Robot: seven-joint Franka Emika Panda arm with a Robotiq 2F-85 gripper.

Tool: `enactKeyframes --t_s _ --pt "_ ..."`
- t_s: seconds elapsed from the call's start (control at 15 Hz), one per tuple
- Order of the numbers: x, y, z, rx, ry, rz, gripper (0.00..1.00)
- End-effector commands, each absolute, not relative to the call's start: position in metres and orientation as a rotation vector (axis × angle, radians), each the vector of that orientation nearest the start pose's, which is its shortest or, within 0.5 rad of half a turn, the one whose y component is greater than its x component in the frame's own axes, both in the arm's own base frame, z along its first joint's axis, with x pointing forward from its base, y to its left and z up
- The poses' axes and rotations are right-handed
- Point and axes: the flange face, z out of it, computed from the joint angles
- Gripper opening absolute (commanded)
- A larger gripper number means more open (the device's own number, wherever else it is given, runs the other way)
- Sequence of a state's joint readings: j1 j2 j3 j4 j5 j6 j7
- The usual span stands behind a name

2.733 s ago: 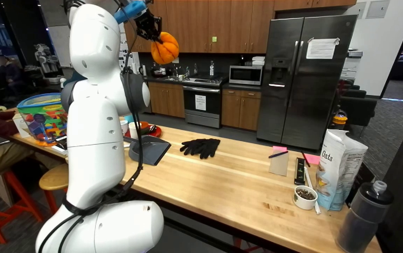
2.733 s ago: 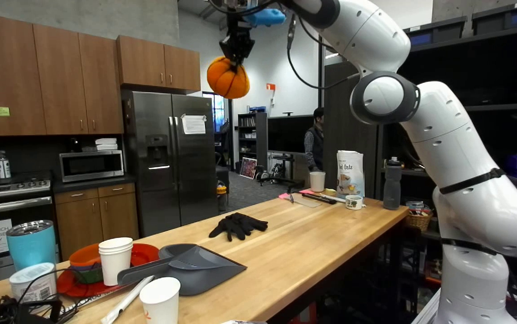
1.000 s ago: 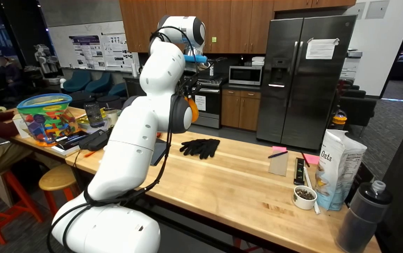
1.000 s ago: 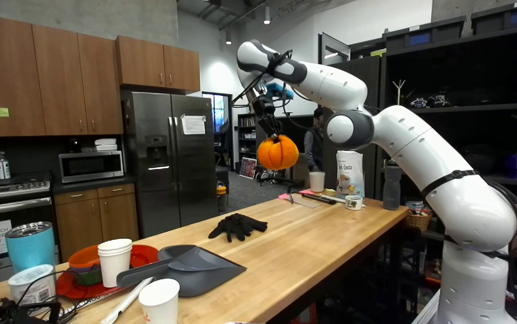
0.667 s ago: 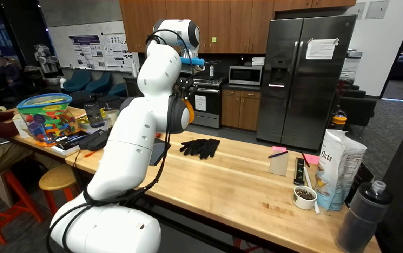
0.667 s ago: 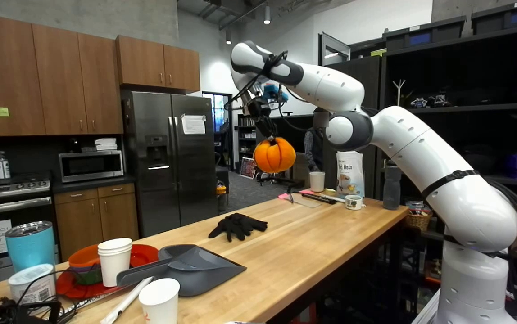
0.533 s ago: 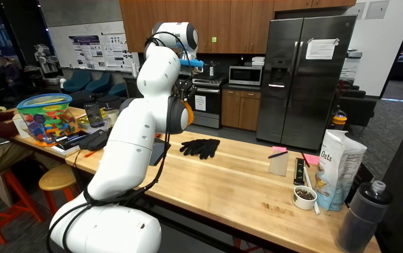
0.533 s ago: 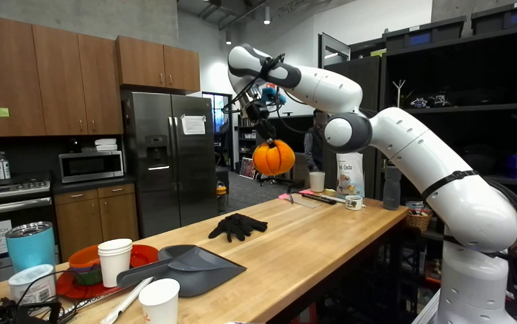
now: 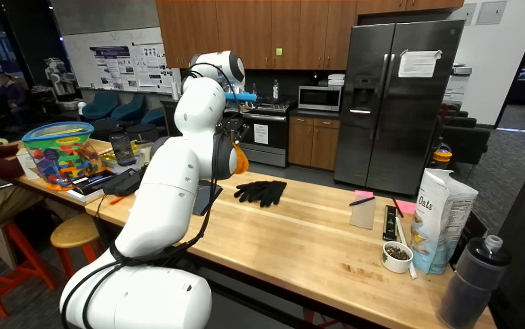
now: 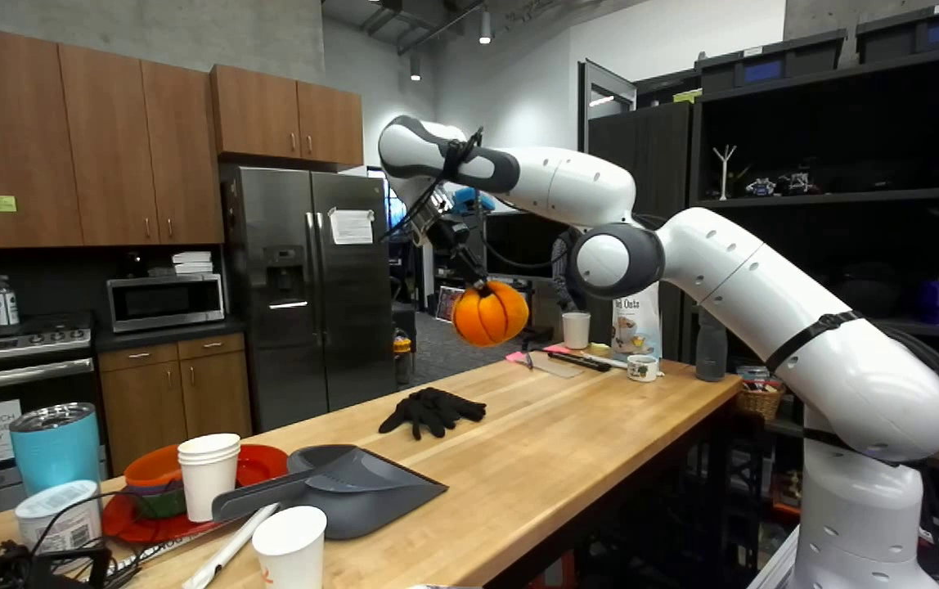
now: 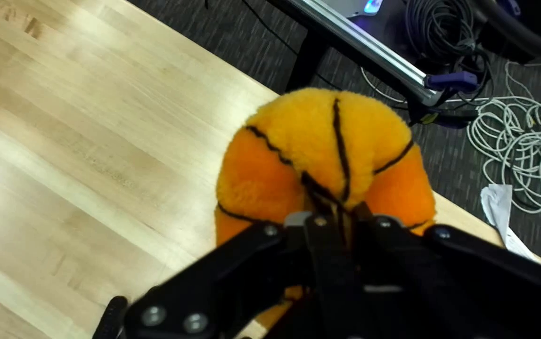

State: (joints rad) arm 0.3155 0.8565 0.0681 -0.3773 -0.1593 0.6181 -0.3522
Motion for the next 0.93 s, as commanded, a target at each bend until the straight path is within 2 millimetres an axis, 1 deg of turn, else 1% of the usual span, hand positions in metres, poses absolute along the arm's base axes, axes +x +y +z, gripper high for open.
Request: enactKeyframes --t_s 0.0,0.2,0.33,0.67,0.87 --pt "0.603 0.218 0.531 -2.938 -1.067 1.056 0.03" --pt "0.599 0.242 0.517 -2.951 -1.163 1.112 0.03" --pt "0.597 0.255 0.513 -2.956 -1.225 1.117 0.03" --pt "0.599 0.272 0.512 -2.943 -1.363 1.047 0.03" --pt "0.604 0.278 0.514 -2.916 -1.460 0.952 0.03"
